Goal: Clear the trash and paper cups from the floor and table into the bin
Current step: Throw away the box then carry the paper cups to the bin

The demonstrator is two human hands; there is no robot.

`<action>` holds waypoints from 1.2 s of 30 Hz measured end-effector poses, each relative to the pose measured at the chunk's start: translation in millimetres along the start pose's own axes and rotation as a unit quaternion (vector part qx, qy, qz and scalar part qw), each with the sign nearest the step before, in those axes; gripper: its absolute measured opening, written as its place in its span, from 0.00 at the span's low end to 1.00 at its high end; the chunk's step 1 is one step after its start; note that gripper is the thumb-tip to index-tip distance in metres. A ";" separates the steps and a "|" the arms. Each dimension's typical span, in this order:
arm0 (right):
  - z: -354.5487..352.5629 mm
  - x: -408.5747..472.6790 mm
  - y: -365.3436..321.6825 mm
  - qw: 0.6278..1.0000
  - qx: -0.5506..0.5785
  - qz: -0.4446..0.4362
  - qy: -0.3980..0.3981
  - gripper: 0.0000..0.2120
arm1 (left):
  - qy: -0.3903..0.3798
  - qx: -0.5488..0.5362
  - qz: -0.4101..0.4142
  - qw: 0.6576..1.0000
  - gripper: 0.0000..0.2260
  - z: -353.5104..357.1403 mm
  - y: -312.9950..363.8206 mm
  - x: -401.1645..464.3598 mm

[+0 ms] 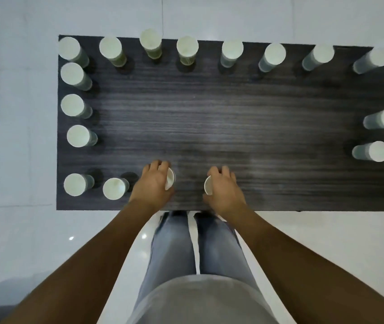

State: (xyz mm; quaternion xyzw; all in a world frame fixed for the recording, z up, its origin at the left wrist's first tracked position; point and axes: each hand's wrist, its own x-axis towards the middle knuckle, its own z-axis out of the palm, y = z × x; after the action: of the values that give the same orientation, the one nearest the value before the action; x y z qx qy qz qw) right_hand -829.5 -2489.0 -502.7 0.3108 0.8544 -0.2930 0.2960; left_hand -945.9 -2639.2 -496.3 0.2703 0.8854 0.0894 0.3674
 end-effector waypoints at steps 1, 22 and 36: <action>-10.8 -8.2 -0.7 1.000 0.007 0.000 0.015 0.24 | -0.002 0.004 0.008 1.000 0.25 -9.1 8.4 -4.0; -25.7 -373.1 161.2 0.859 0.299 0.288 0.299 0.26 | -0.144 0.311 0.435 0.833 0.20 22.2 314.0 -192.8; 160.2 -706.7 362.1 0.684 0.419 0.482 0.352 0.26 | -0.281 0.329 0.590 0.682 0.29 304.5 502.6 -489.5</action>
State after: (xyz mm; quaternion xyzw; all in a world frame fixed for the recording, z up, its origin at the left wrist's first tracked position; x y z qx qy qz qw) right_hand -76.2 -2621.5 -235.9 0.8516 0.4164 -0.3061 -0.0875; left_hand -239.7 -2496.9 -239.5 0.8527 0.3703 -0.0895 0.3574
